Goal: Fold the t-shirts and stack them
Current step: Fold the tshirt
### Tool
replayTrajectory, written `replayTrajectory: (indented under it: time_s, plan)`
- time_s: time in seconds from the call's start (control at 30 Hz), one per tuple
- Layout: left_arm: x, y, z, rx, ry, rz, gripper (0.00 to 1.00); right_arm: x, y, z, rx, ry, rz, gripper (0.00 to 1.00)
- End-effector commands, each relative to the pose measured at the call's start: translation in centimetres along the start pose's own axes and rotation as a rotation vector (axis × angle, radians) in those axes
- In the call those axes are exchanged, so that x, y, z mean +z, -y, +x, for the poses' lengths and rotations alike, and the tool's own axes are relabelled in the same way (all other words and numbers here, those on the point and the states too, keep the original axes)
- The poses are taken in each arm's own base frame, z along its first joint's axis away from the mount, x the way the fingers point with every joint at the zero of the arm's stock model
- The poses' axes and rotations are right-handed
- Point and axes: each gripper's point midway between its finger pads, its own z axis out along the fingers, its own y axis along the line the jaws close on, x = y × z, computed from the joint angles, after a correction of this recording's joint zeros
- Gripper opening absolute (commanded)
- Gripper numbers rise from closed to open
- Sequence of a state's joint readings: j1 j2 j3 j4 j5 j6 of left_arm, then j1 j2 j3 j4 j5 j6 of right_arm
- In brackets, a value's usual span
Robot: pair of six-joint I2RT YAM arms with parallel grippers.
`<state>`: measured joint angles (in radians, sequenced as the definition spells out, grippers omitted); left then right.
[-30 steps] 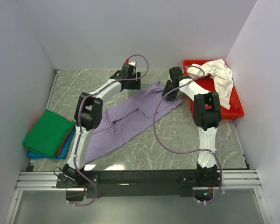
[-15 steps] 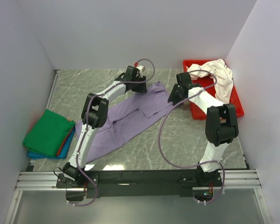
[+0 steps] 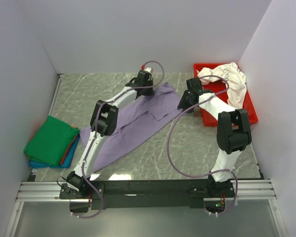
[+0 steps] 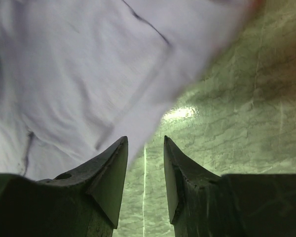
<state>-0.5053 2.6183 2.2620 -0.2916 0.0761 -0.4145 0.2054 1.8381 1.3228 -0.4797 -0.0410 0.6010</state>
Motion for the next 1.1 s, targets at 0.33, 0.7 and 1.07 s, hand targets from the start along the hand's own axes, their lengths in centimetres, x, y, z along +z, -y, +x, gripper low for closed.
replayTrajectory:
  time_s: [0.33,0.7,1.07]
  plan:
    - [-2.8,-20.3,-8.0,-0.617,0.234,-0.292,0.21,0.3,-2.6,-1.5,-0.032,0.024,-0.062,0.43]
    - [-9.8,-15.9,-14.0,-0.478,0.315,-0.168,0.82,0.4,-6.7,2.1,-0.127,-0.02,-0.117,0.44]
    - [-29.7,-16.5,-1.4,-0.747,0.337,-0.669,0.82,-6.3,-14.6,15.9,-0.252,-0.032,-0.34,0.43]
